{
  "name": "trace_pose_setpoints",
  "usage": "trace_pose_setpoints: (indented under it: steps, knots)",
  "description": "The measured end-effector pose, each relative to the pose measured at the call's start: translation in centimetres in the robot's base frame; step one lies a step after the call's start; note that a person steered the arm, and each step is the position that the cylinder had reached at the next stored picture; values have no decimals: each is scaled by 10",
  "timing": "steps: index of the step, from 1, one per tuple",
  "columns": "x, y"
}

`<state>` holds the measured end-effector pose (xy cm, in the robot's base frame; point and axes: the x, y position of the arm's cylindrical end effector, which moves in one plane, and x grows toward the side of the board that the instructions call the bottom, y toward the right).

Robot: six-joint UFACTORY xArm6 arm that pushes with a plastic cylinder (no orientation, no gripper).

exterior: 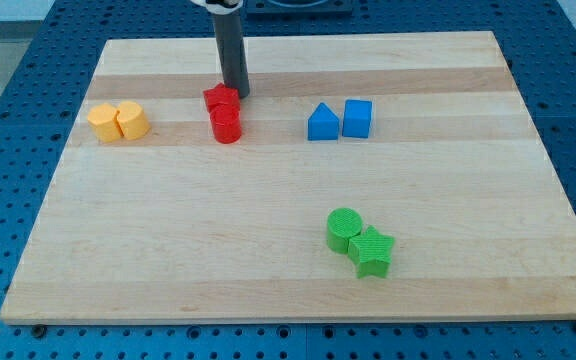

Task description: Move the red star right side of yellow heart

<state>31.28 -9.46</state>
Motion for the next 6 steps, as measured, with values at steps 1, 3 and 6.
trace_pose_setpoints:
  steps: [1, 3, 6]
  knots:
    - [0, -23]
    - [0, -65]
    - [-12, -40]
